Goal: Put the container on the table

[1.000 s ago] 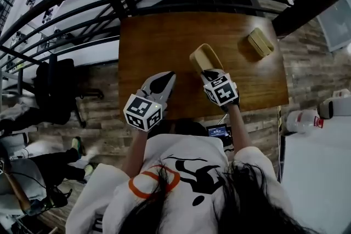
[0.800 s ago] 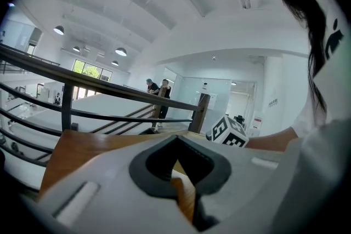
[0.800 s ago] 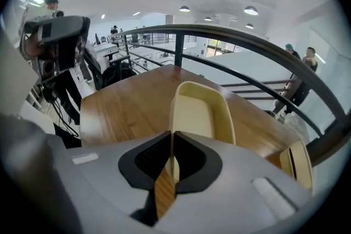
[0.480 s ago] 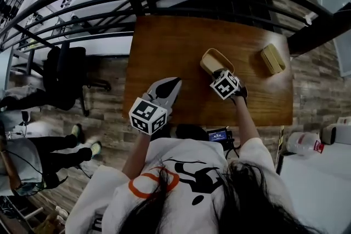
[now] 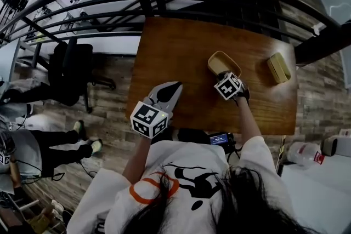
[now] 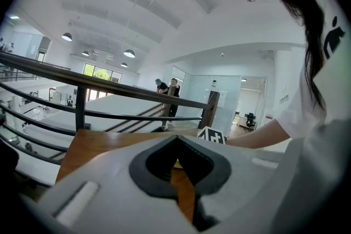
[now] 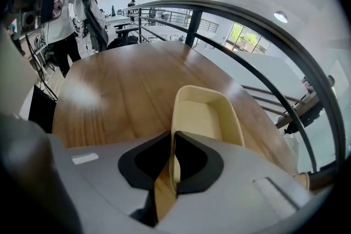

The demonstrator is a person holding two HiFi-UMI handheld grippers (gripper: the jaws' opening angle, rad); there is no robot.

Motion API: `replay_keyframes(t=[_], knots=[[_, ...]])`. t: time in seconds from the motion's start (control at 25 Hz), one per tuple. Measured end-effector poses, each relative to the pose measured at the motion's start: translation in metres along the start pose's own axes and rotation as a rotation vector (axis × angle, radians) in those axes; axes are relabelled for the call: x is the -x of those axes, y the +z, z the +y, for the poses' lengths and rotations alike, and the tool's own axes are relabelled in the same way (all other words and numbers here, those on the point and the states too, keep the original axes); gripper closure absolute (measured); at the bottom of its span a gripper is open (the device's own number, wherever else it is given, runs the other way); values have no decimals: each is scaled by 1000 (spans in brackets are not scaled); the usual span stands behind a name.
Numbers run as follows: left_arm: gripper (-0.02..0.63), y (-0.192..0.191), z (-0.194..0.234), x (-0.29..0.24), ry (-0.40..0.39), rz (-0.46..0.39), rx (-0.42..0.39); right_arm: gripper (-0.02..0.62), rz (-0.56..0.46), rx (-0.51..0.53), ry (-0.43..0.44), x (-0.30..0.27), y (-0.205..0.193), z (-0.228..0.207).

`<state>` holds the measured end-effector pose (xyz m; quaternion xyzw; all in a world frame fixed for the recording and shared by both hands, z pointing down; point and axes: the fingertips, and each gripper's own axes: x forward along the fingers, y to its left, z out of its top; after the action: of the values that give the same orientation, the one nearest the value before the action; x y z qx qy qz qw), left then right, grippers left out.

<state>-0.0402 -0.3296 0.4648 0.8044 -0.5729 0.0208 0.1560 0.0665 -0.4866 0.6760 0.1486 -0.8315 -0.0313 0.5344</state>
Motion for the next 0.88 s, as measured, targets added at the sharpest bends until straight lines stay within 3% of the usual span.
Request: replay_keyframes(t=[0.2,0.48,0.88], knots=[[604,0,2,0,3,8,-5,460,-84,-90,5,15,12,-9],[604,1,5,0,-30,13,-10,490,-294,-309,14,67,40,0],[604,17,20,16,-91,1,-34,545,-488,-459,-25,127,89,53]])
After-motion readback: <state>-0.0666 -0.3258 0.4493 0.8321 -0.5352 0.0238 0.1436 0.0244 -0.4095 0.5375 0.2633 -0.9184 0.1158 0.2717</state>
